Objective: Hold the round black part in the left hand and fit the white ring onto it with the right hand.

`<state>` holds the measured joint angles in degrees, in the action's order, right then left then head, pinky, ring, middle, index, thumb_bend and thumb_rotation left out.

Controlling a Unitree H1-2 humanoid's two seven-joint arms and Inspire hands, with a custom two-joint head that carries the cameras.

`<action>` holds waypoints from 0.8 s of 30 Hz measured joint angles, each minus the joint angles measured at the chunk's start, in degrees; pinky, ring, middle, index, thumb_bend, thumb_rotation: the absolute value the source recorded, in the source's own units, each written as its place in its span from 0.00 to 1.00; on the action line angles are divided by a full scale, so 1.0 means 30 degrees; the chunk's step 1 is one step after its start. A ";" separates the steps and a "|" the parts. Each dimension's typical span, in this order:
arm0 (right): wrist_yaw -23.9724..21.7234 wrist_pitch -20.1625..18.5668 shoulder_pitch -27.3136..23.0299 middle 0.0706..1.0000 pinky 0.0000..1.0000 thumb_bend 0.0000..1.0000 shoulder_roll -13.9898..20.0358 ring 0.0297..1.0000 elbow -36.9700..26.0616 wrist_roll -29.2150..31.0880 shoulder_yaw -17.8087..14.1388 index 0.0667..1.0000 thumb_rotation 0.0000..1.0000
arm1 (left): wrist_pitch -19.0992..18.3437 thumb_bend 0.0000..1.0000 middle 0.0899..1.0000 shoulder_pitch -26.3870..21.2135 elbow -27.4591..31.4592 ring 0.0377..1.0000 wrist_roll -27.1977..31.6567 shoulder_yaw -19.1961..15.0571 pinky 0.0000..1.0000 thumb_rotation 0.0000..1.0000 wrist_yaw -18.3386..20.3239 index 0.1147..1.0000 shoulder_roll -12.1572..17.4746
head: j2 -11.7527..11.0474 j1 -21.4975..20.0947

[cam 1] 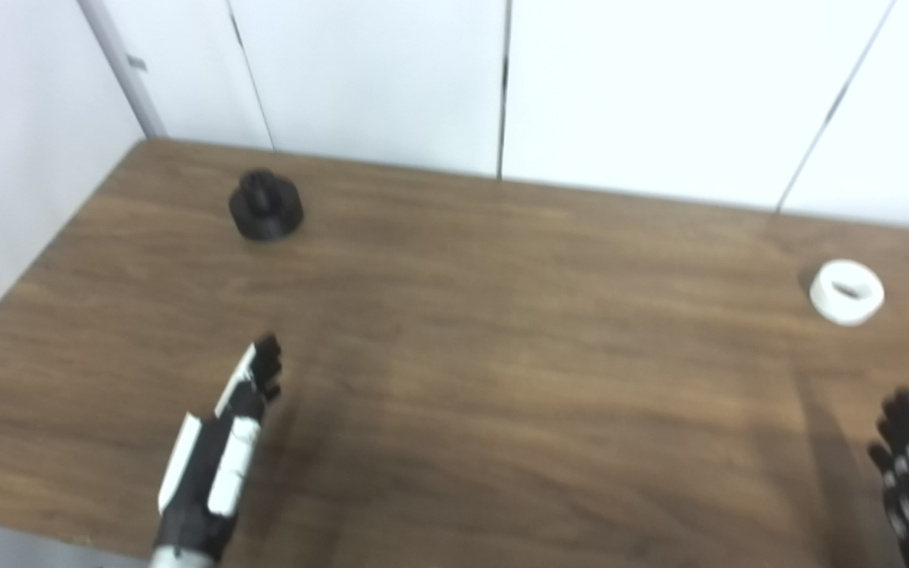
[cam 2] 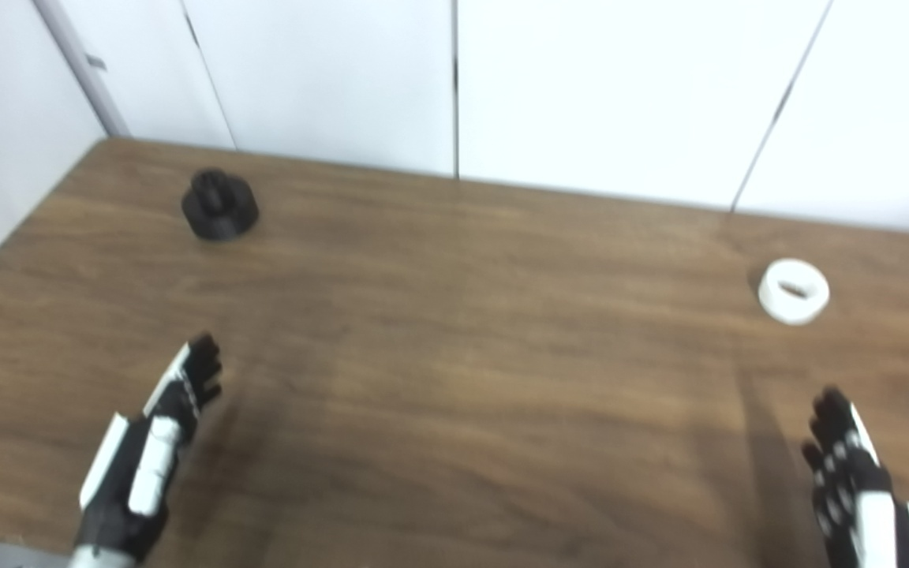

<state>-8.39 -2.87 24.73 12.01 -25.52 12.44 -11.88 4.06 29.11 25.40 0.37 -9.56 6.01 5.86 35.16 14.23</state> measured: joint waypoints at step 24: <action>-0.0210 0.2018 -0.0423 0.97 1.00 0.61 0.0142 1.00 0.2437 0.0020 -0.0299 0.95 0.99 | 0.1990 0.67 0.96 0.0010 -0.1586 0.96 -0.1179 0.1226 0.94 0.89 -0.1359 0.94 -0.0121 | -0.2053 0.0706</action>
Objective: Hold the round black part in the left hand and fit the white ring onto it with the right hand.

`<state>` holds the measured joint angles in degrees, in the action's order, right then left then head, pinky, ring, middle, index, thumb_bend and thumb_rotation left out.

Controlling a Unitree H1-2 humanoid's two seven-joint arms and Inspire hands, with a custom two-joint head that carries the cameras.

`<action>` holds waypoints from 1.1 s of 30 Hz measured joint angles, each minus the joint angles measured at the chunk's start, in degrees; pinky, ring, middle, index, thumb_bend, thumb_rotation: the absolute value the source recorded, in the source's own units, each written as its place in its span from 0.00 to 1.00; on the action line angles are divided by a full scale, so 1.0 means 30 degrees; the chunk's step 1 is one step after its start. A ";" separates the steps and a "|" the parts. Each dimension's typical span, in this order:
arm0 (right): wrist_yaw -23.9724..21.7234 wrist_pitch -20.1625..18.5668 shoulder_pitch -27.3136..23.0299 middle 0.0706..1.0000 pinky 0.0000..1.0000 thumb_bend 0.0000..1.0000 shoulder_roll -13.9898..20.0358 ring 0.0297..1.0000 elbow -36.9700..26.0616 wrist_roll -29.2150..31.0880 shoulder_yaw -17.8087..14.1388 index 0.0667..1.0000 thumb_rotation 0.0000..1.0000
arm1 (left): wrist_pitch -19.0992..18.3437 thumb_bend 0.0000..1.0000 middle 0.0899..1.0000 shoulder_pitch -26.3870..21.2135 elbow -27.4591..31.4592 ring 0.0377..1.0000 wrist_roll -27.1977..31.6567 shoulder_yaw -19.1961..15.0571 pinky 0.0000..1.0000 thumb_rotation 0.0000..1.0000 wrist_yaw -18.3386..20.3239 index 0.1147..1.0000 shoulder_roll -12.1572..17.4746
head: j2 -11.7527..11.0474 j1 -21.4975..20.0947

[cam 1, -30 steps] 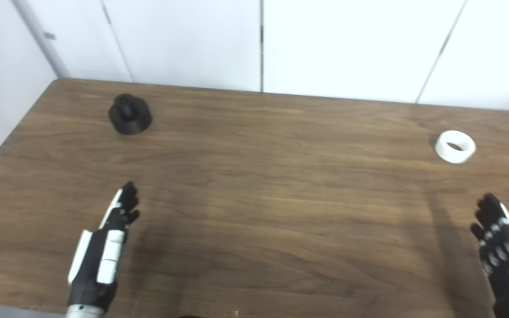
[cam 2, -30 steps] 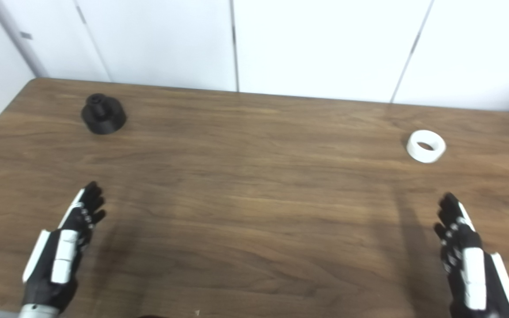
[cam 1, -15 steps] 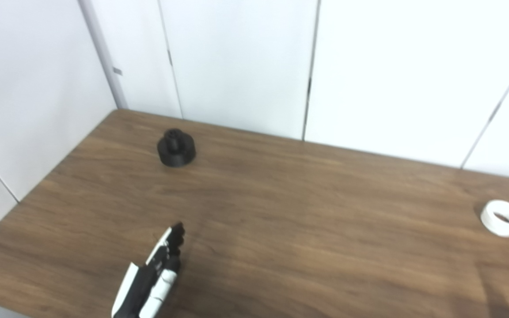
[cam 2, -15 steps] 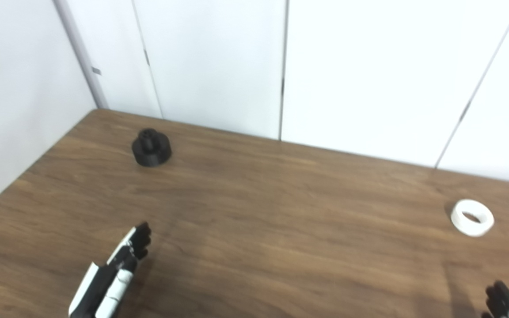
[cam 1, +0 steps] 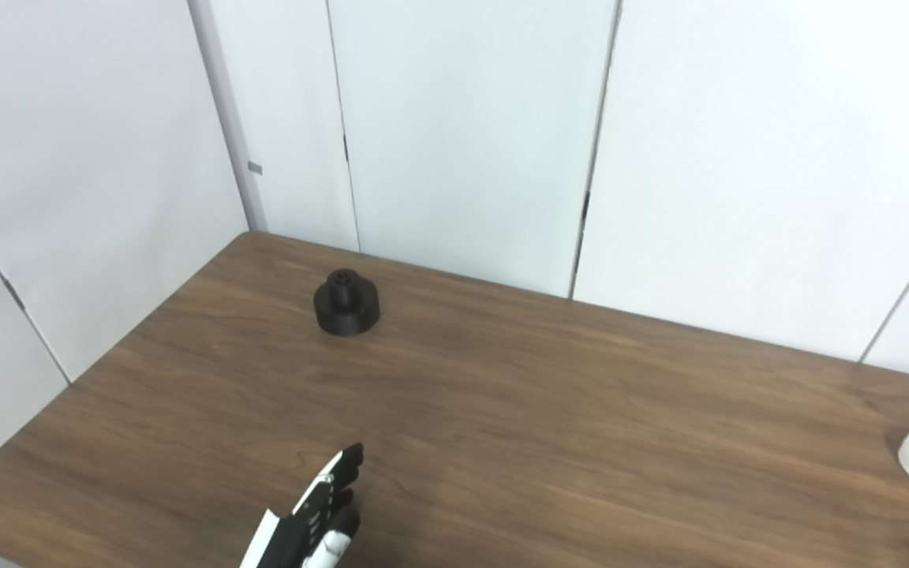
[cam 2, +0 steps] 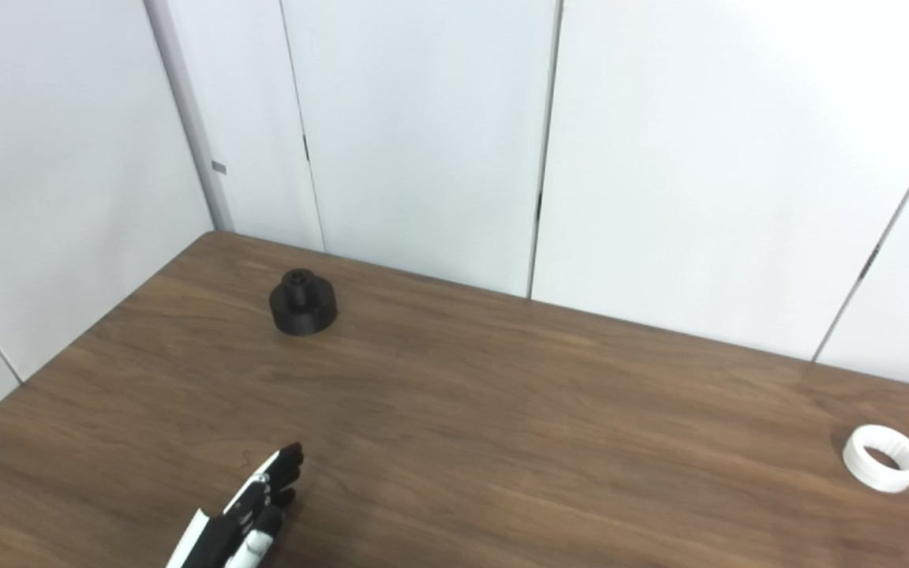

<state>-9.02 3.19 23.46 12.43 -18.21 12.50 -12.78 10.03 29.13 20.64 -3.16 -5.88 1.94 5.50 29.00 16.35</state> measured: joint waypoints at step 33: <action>0.0106 0.1420 -0.0054 0.94 1.00 0.61 -0.0551 0.99 0.0987 -0.1242 0.0299 0.91 0.97 | -0.6068 1.00 0.97 -0.6257 0.0615 1.00 -0.3441 -0.3377 1.00 0.34 -0.0534 0.92 0.4085 | 0.0029 -0.0352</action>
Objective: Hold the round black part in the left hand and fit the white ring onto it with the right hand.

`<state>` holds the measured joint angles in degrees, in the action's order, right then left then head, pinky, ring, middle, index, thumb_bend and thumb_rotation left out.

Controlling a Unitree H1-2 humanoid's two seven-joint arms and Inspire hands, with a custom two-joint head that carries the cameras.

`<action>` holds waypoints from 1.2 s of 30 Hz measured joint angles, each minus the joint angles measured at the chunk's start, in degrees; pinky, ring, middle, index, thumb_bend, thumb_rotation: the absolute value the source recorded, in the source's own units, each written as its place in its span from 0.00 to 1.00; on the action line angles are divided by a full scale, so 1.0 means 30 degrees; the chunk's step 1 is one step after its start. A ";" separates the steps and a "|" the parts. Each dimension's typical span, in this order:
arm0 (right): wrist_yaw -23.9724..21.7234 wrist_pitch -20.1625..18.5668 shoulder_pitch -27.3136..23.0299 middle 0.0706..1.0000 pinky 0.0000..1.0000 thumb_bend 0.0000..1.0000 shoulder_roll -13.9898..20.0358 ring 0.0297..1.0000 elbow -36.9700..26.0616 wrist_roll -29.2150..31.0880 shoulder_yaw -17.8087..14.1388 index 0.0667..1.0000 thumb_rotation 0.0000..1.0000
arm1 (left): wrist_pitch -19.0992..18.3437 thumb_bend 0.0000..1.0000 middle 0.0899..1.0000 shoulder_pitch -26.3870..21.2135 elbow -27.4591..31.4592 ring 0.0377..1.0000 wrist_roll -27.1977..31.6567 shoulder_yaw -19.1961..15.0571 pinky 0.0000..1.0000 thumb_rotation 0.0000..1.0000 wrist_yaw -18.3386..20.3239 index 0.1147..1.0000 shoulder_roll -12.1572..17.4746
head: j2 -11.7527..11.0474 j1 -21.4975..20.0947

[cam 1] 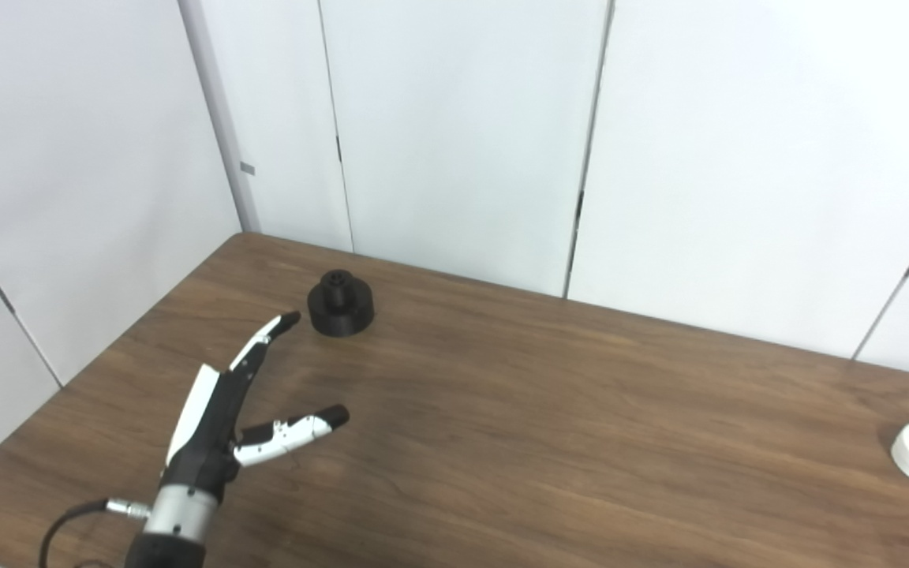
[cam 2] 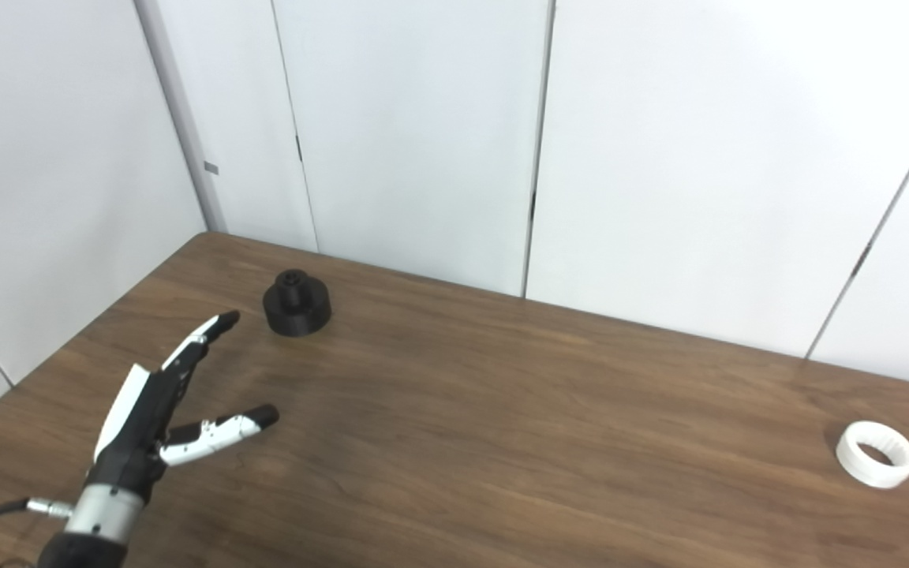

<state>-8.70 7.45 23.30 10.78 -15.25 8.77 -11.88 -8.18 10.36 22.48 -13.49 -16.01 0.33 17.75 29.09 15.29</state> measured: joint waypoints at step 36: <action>0.0285 0.0021 0.0345 0.94 1.00 0.60 -0.0085 0.98 -0.0287 -0.0487 0.0057 0.91 1.00 | 0.2025 1.00 0.99 -0.9821 -1.8099 1.00 -0.4772 0.3961 1.00 0.53 -0.4296 0.90 0.4013 | 0.0264 -0.0469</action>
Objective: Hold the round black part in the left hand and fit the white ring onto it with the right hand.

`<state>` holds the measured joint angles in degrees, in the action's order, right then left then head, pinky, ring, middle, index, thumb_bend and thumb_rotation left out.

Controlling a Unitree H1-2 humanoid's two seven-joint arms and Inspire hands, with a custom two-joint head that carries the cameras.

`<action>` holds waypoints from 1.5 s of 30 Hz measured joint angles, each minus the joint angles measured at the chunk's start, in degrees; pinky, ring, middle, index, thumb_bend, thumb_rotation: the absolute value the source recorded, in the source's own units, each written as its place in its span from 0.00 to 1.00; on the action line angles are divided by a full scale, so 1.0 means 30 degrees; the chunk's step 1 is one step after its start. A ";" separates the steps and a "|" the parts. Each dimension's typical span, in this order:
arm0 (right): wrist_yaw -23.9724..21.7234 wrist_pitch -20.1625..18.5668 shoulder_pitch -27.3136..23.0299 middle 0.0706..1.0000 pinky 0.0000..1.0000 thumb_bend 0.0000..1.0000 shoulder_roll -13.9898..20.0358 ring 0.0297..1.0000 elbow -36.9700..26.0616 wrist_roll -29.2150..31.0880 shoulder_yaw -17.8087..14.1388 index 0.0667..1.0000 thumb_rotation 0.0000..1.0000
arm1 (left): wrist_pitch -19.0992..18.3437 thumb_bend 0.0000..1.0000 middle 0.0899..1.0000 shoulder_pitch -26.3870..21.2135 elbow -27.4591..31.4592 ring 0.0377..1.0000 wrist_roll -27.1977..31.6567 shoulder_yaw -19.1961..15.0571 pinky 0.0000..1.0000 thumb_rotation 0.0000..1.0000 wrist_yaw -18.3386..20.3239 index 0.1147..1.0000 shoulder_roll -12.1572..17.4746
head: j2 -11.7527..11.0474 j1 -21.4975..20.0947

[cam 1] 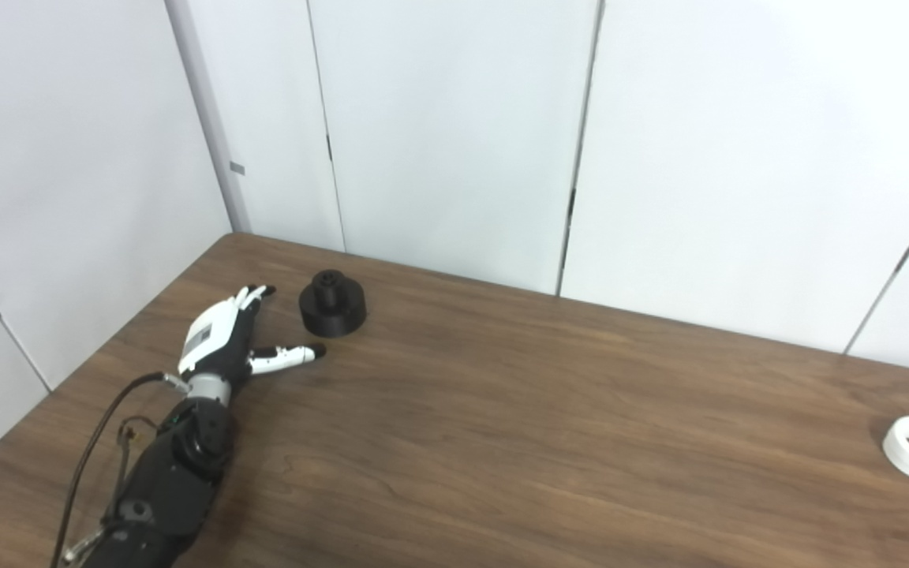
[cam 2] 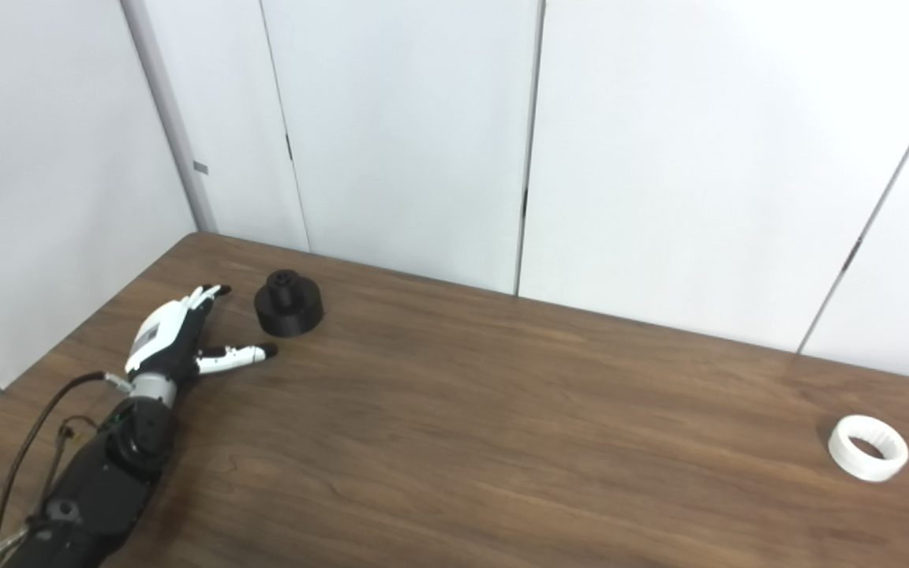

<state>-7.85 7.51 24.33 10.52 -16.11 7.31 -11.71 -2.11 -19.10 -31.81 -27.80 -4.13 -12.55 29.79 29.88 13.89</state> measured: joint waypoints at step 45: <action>0.0064 -0.0196 0.0952 0.93 1.00 0.67 -0.0030 0.99 -0.1350 -0.0566 0.0195 0.91 1.00 | -0.1189 1.00 0.95 -0.3492 -0.4686 1.00 0.1509 0.2004 1.00 0.48 -0.0433 0.86 -0.0293 | 0.0615 -0.0234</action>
<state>-7.65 6.92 27.19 10.44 -20.17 5.61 -11.13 -5.67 -29.58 -45.87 -23.27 1.88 -13.85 28.91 31.73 13.18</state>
